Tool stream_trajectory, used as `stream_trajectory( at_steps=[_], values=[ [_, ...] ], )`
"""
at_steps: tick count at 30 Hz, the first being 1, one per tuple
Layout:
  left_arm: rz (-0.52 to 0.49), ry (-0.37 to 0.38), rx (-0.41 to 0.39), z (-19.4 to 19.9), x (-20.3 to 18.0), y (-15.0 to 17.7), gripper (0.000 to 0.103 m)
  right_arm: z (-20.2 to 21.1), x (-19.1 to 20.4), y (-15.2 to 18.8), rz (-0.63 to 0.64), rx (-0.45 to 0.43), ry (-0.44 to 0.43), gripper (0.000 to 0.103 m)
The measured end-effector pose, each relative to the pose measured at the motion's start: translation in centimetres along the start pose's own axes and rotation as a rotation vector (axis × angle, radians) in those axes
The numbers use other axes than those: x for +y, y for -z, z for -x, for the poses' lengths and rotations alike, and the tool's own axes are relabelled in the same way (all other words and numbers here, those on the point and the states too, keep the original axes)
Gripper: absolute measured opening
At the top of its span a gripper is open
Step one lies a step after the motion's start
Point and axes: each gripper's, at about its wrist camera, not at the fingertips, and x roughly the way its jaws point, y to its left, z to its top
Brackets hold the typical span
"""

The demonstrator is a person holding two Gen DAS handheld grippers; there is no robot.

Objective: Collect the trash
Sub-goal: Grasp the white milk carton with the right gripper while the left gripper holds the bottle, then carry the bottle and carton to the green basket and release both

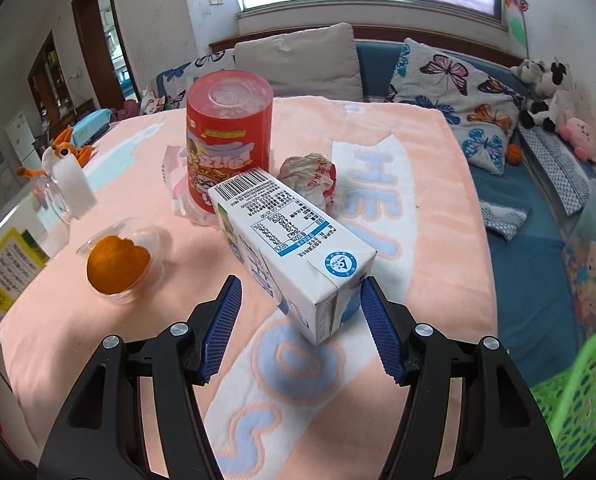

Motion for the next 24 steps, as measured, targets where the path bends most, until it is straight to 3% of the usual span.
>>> stream_trajectory(
  at_steps=[13,15,18,24],
  values=[
    [0.0,0.006,0.006,-0.3,0.0,-0.2,0.052,-1.5,-0.9,-0.2,0.005,0.011,-0.033,0.067],
    [-0.006,0.004,0.007,-0.3,-0.2,-0.2,0.052,-1.3,-0.7,-0.1,0.009,0.007,-0.039,0.057],
    [-0.014,0.005,0.006,-0.1,-0.8,-0.5,0.052,-0.1,0.0,0.5,0.026,-0.006,-0.032,0.052],
    [-0.034,0.026,-0.006,0.1,-1.9,-1.0,0.052,4.1,1.0,1.8,0.008,-0.054,0.004,0.05]
  ],
)
